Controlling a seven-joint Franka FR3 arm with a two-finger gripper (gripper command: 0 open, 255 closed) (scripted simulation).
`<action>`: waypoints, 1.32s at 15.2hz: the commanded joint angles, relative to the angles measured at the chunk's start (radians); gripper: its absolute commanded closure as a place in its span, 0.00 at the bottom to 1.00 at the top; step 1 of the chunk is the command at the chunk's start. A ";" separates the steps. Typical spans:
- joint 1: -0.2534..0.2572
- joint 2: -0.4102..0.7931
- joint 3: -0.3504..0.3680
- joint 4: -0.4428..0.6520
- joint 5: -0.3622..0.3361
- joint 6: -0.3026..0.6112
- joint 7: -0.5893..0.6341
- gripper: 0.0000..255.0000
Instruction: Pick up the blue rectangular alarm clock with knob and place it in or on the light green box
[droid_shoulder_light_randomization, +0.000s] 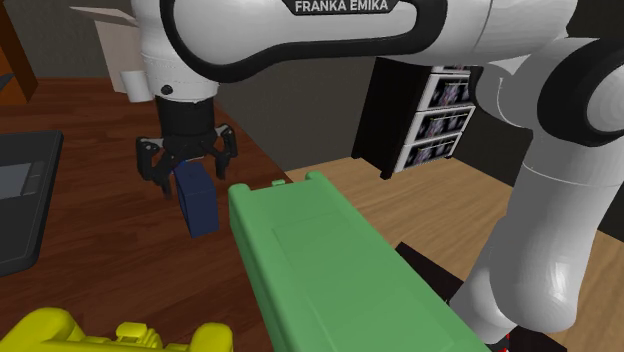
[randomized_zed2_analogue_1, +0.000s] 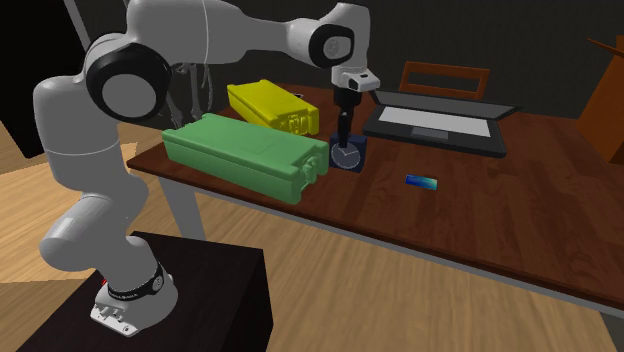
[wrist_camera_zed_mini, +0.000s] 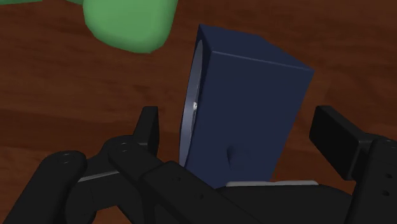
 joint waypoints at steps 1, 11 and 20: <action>-0.001 0.001 -0.001 -0.024 -0.001 0.025 0.001 0.00; -0.002 0.001 -0.001 -0.045 -0.001 0.046 0.002 1.00; -0.002 0.001 -0.001 -0.045 -0.001 0.047 0.002 1.00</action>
